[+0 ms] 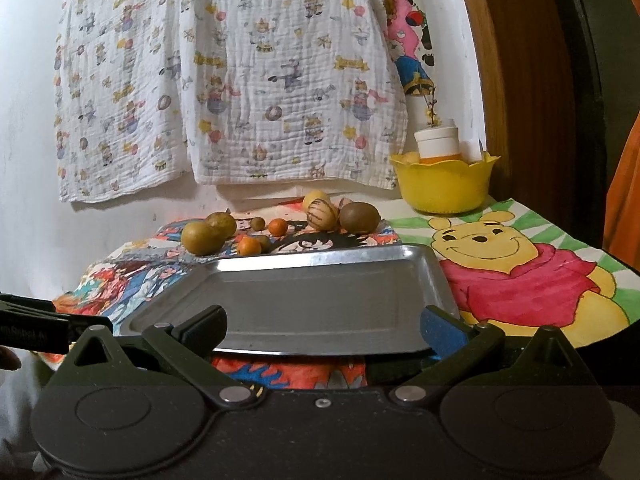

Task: Organize fruits
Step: 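Grasp a small orange with the right tool while the left tool grasps a large pear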

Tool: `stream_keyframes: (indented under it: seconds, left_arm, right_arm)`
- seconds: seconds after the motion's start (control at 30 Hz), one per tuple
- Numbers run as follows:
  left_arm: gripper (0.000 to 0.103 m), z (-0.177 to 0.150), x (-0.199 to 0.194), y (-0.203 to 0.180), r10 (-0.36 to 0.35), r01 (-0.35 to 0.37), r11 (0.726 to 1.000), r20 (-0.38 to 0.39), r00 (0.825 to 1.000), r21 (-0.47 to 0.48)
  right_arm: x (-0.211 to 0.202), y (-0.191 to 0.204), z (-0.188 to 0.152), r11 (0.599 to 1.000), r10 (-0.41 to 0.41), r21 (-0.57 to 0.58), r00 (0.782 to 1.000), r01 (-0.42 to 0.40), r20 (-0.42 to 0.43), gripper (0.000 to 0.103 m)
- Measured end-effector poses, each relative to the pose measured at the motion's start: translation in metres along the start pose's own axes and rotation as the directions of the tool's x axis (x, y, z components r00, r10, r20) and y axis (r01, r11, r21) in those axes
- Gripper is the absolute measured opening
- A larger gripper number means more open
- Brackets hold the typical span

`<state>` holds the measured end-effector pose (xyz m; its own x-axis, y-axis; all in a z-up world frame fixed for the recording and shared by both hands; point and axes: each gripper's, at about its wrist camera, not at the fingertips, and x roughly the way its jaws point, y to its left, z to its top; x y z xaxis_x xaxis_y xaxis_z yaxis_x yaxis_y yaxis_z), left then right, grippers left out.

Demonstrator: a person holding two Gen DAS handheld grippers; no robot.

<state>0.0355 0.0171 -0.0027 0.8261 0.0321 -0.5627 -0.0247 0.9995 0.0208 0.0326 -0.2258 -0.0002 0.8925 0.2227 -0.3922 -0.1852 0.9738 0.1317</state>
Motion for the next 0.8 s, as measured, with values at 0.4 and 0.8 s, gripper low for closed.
stream_keyframes:
  seconds: [0.4, 0.8]
  left_arm:
    - [0.103, 0.044, 0.056, 0.033, 0.020, -0.021, 1.000, -0.033, 0.999, -0.013]
    - [0.103, 0.100, 0.130, 0.058, -0.042, 0.040, 0.999, -0.073, 0.996, -0.036]
  right_arm:
    - [0.053, 0.004, 0.014, 0.999, -0.013, -0.040, 0.998, 0.011, -0.059, 0.103]
    - [0.133, 0.046, 0.064, 0.992, 0.052, -0.109, 0.989, -0.068, -0.138, 0.103]
